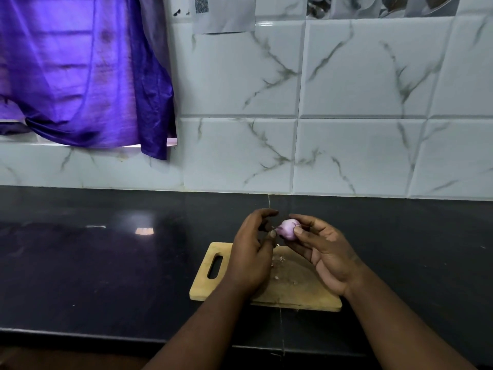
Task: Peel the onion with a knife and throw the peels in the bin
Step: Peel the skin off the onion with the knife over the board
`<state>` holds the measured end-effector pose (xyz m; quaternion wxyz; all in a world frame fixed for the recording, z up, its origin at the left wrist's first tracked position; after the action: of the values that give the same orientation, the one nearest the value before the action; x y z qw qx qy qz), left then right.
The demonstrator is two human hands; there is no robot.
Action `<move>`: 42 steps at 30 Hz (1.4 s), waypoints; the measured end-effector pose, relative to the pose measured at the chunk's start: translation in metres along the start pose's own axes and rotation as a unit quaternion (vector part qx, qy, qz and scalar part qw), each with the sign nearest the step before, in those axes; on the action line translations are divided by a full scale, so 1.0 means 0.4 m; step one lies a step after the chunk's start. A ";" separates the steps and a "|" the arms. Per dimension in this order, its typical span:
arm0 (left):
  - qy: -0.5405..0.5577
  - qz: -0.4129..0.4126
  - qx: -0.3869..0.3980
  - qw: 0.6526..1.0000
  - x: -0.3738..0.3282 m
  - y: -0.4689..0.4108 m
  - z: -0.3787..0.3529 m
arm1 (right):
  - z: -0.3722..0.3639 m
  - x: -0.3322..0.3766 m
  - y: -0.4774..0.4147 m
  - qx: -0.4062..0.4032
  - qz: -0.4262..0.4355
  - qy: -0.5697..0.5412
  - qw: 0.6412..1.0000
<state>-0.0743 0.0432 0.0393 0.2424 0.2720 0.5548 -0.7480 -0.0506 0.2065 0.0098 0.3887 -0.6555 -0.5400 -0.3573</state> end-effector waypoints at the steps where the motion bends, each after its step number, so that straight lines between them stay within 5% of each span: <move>1: 0.004 0.016 -0.011 1.000 0.011 0.000 0.004 | 0.001 0.001 0.001 -0.002 0.004 0.005 1.000; 8: 0.048 0.079 0.019 0.995 0.028 0.008 -0.017 | 0.004 0.010 0.007 -0.020 0.028 0.075 0.997; 18: 0.058 0.091 -0.046 0.993 0.061 0.000 0.020 | -0.004 -0.015 -0.007 0.012 0.012 0.050 0.999; 24: 0.096 0.070 -0.019 0.993 0.022 0.002 0.000 | -0.005 -0.012 -0.004 -0.002 0.020 0.103 0.995; 35: -0.019 0.020 -0.039 0.999 -0.005 0.004 0.019 | -0.006 -0.001 -0.001 0.005 0.042 0.164 0.986; 42: 0.025 0.087 -0.088 0.992 0.046 0.005 0.041 | -0.016 -0.017 -0.005 0.028 0.028 0.131 0.991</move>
<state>-0.0889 0.0257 0.0292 0.3153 0.3158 0.5983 -0.6655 -0.0541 0.1981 0.0067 0.4842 -0.6066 -0.4756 -0.4140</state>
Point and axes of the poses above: each hand's wrist, its own y-axis away from the middle knuckle, its own z-axis out of the back of the hand, x = y × z, the point moved 10 cm from there along -y, towards the middle knuckle, and after that the axes turned 7 degrees about -z, right-handed, at the moved point
